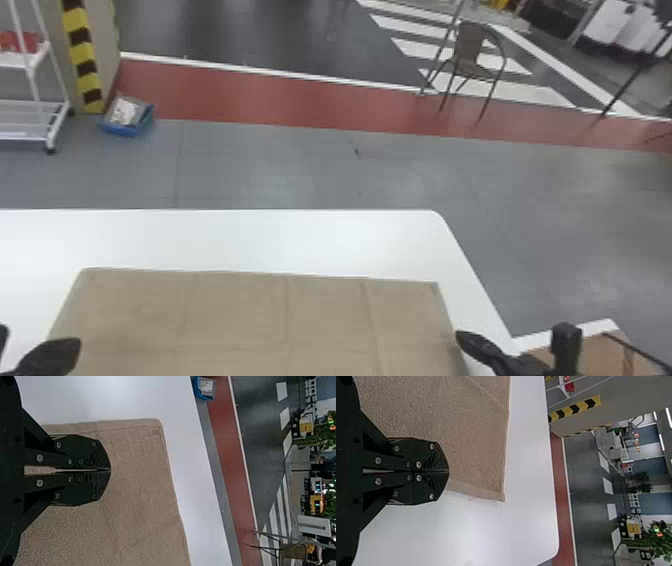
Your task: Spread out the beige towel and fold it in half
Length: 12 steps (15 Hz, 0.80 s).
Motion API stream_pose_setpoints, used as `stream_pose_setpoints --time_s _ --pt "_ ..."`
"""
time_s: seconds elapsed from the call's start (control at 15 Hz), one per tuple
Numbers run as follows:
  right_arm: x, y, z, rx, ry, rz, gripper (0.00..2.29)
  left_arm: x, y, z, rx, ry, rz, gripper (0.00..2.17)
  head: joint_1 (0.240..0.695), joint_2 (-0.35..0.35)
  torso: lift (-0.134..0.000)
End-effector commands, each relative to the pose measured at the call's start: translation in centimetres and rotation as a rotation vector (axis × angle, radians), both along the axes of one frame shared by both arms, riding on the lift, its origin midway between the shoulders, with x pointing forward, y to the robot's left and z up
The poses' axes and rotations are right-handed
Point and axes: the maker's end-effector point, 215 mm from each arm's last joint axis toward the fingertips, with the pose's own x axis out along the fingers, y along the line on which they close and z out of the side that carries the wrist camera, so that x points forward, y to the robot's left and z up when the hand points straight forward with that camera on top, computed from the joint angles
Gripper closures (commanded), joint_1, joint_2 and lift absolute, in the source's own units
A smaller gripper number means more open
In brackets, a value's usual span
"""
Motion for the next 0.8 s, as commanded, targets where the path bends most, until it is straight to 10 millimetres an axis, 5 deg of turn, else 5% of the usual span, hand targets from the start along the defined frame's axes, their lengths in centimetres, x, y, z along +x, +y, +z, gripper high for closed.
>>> stream_pose_setpoints --time_s 0.0,0.27,0.73 --pt "-0.4 0.5 -1.0 0.016 0.039 -0.002 1.65 0.2 -0.7 -0.1 0.0 0.003 -0.019 1.45 0.695 -0.35 0.0" --pt "-0.2 0.9 -2.0 0.007 0.076 -0.016 1.65 0.7 -2.0 -1.0 0.015 0.014 -0.048 1.45 0.695 -0.35 0.0" --pt "4.8 1.8 -1.3 0.007 0.103 -0.017 1.65 1.4 -3.2 -2.3 0.042 0.029 -0.072 1.45 0.695 -0.35 0.0"
